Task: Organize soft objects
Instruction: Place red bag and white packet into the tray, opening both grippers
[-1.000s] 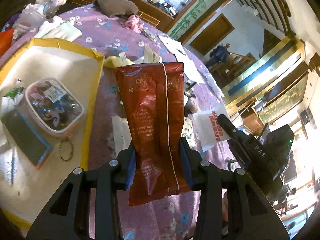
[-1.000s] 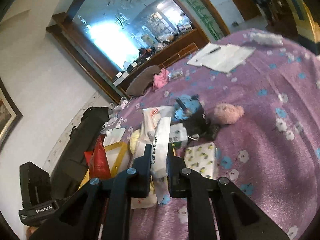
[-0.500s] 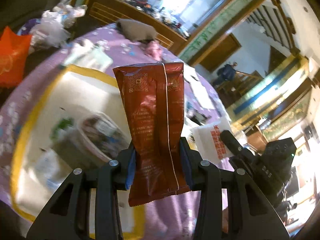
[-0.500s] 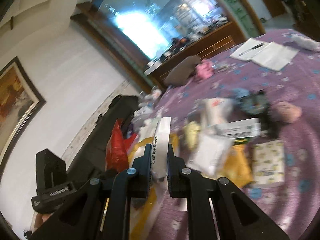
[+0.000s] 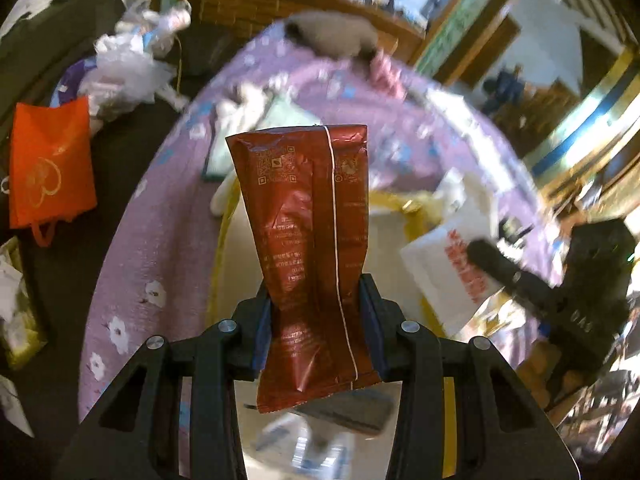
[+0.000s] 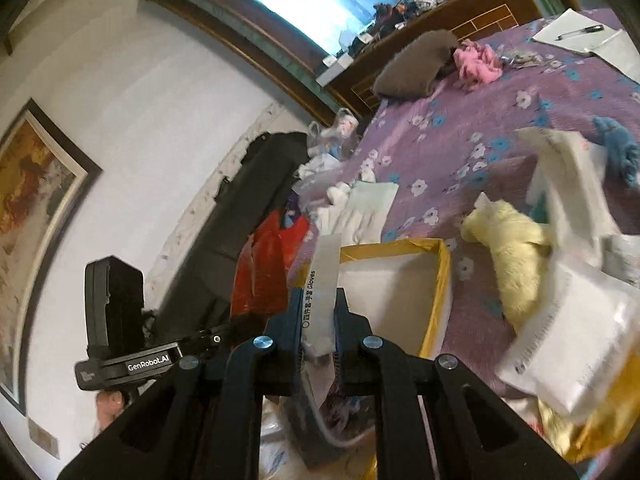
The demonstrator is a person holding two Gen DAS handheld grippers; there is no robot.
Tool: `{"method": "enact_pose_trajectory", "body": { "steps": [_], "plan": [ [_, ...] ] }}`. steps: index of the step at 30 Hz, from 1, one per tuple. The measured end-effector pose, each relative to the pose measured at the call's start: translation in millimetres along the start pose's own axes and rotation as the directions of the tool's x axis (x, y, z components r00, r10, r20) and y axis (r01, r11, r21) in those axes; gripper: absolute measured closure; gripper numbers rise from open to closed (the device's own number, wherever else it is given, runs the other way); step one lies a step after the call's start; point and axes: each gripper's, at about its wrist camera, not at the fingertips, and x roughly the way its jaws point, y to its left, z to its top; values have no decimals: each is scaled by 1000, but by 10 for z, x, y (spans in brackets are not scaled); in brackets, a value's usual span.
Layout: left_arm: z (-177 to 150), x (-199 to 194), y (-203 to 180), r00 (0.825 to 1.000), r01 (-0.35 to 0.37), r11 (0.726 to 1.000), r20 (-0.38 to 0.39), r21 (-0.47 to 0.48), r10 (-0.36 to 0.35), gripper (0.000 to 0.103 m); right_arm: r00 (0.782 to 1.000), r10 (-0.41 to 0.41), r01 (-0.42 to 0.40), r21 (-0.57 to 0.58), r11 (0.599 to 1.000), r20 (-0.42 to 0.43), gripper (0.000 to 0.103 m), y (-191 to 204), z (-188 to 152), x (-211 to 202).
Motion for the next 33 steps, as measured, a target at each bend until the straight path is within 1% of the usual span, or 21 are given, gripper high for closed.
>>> {"method": "enact_pose_trajectory", "body": {
  "steps": [3, 6, 12, 14, 15, 17, 18, 19, 20, 22, 23, 24, 25, 26, 27, 28, 29, 30, 31, 32, 33],
  "plan": [
    [-20, 173, 107, 999, 4, 1000, -45, -24, -5, 64, 999, -13, 14, 15, 1000, -33, 93, -69, -43, 115],
    [-10, 236, 163, 998, 22, 999, -52, -33, -24, 63, 998, -43, 43, -14, 999, -40, 93, -64, -77, 158],
    [14, 205, 185, 999, 35, 997, -25, -64, -36, 60, 997, -59, 58, -11, 998, -53, 88, -110, -121, 241],
    [-10, 163, 199, 998, 61, 995, 9, -74, -60, 60, 997, -62, 63, 10, 998, -51, 86, -153, -119, 228],
    [-23, 145, 212, 998, 61, 994, 21, -86, -60, 57, 996, -73, 74, 18, 997, -53, 86, -174, -115, 219],
    [-71, 98, 216, 998, 38, 994, 44, -107, -34, 56, 995, -85, 86, 16, 996, -51, 85, -175, -111, 193],
    [-103, 64, 189, 999, 6, 995, 51, -103, 0, 56, 994, -98, 99, 7, 995, -39, 85, -161, -115, 166],
    [-124, 37, 158, 998, -29, 995, 61, -91, 35, 55, 994, -108, 108, -6, 994, -35, 81, -142, -118, 154],
    [-151, 15, 99, 993, -91, 993, 64, -71, 95, 51, 993, -117, 116, -15, 993, -32, 73, -120, -117, 156],
    [-189, -3, -68, 970, -233, 972, 73, -1, 233, 49, 992, -129, 128, -38, 991, -15, 63, -79, -129, 127],
    [-198, -8, -147, 951, -300, 953, 84, 33, 297, 49, 991, -137, 137, -56, 989, -6, 60, -49, -137, 107],
    [-221, -15, -223, 921, -382, 922, 102, 61, 375, 49, 989, -148, 148, -70, 987, 5, 60, -32, -144, 81],
    [-254, -32, -308, 876, -476, 876, 133, 83, 463, 49, 988, -156, 156, -81, 984, 12, 59, -17, -148, 63],
    [-285, -48, -348, 842, -533, 841, 159, 89, 516, 49, 987, -160, 161, -93, 983, 18, 55, 1, -155, 46],
    [-328, -85, -420, 795, -597, 797, 200, 90, 573, 49, 987, -157, 159, -100, 982, 22, 53, 10, -161, 19],
    [-372, -124, -475, 762, -635, 768, 230, 82, 605, 49, 988, -150, 152, -100, 983, 23, 49, 10, -162, 1],
    [-421, -177, -524, 739, -657, 751, 256, 66, 623, 49, 990, -140, 142, -99, 985, 23, 48, 7, -166, -24],
    [-475, -256, -576, 731, -655, 754, 283, 40, 620, 49, 992, -126, 127, -94, 987, 20, 48, -1, -176, -66],
    [-520, -323, -604, 741, -634, 773, 301, 19, 600, 49, 993, -114, 114, -86, 990, 13, 48, -3, -175, -82],
    [-587, -409, -636, 768, -585, 811, 318, -5, 556, 49, 997, -75, 75, -69, 995, 0, 48, -13, -187, -134],
    [-636, -448, -636, 791, -545, 838, 321, -18, 521, 48, 999, -51, 51, -60, 997, -2, 48, -21, -205, -191]
  ]
}}
